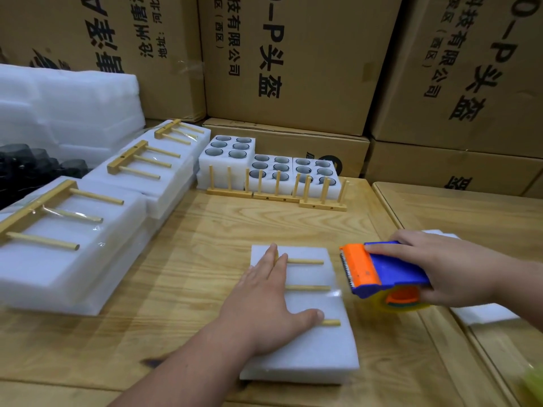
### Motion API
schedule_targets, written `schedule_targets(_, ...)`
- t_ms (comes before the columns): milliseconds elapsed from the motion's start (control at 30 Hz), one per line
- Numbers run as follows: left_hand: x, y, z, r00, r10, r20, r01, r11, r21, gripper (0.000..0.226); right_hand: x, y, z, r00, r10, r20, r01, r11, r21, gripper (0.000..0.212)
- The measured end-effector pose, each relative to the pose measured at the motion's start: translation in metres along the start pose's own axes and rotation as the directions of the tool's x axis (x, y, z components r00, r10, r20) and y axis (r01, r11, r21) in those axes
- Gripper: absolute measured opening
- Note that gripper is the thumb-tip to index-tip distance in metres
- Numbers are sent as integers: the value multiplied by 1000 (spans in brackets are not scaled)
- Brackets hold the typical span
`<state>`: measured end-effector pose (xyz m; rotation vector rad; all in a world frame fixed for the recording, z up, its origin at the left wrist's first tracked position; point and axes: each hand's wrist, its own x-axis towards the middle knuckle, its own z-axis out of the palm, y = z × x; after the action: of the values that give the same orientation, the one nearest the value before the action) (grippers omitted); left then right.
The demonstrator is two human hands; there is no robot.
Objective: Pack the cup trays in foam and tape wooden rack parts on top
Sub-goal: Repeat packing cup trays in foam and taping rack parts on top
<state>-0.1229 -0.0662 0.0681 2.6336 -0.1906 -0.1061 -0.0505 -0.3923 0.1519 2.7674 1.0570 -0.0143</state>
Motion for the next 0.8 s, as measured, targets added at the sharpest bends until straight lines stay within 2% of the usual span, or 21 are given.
schedule_targets(167,1,3,-6,997,-11,75,10,1000,13,119,-23,14,20,988,80,135,-87,995,49,96)
schedule_targets(233,4,7,-14,990,-31,134,19,996,88,121,-24,12,26,985,82,153,-95,992,81,97)
schedule_targets(333,14,28,-20,989,-36,141,0,969,249,125,-24,11,29,987,91,135,-107,987,122,97)
schedule_targets(467,21,67,-1,990,57,131,-90,961,263,124,-24,11,31,991,82,109,-96,987,131,97)
schedule_targets(600,20,74,25,992,74,98,-109,902,417,113,-27,11,30,994,86,61,-95,982,163,94)
schedule_targets(800,21,71,28,990,81,113,-123,889,441,104,-37,13,27,994,105,21,-107,979,171,77)
